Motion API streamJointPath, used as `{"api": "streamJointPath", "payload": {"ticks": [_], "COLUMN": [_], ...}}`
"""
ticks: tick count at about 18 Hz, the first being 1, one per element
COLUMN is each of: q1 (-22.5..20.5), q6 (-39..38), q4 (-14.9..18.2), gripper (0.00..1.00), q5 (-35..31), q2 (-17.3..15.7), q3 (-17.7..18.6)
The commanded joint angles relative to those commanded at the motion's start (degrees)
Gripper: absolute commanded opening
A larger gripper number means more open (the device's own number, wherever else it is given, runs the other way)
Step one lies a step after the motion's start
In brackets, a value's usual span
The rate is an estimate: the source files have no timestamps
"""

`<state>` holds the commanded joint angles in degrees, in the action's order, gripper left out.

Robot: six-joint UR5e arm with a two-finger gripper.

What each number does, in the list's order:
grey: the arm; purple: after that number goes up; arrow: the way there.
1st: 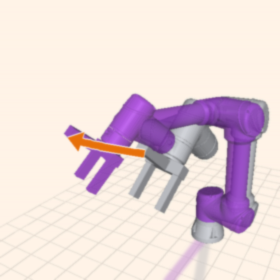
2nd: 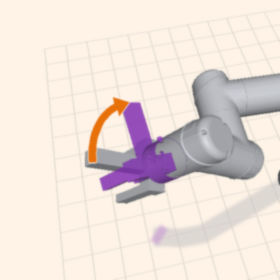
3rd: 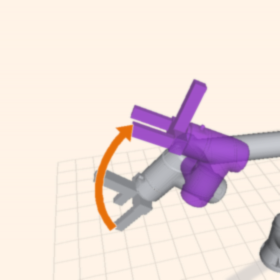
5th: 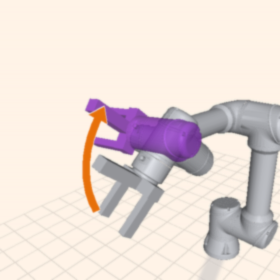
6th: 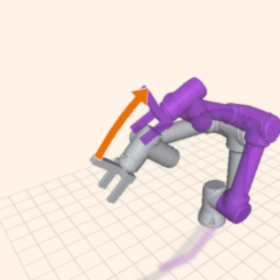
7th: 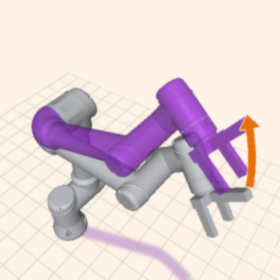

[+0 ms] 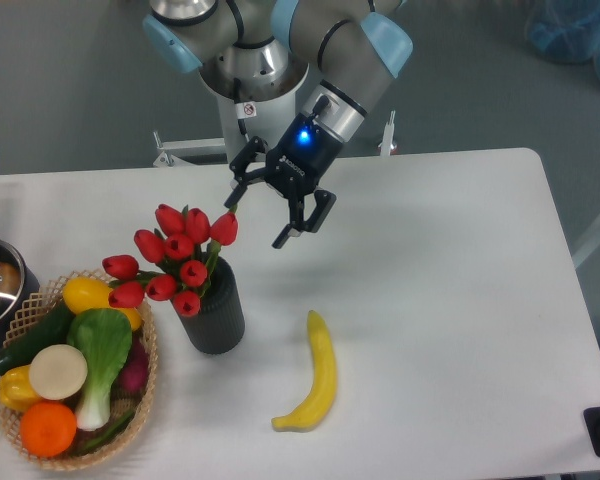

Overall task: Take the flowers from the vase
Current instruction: 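Move the open gripper over to the red tulip stems above the black vase, then close the gripper around the red tulip stems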

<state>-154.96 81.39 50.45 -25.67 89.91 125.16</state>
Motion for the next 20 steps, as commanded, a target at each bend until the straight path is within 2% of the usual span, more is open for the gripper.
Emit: {"api": "streamJointPath", "payload": {"ticks": [2,6,17,18,20], "q1": [0.3,2.4,6.2,6.3,6.6], "q6": [0.1,0.0,0.3,0.3,0.2], "q4": [-0.2,-1.1,-1.2,-1.2,-1.1], "gripper": [1.00,1.00,1.00,0.98,0.73], "q5": [1.6,1.8,4.8,4.8,4.8], "q2": [1.1,5.8,7.7,8.1,8.0], "q3": [-0.3,-3.4,-4.6,-4.7,-4.9]}}
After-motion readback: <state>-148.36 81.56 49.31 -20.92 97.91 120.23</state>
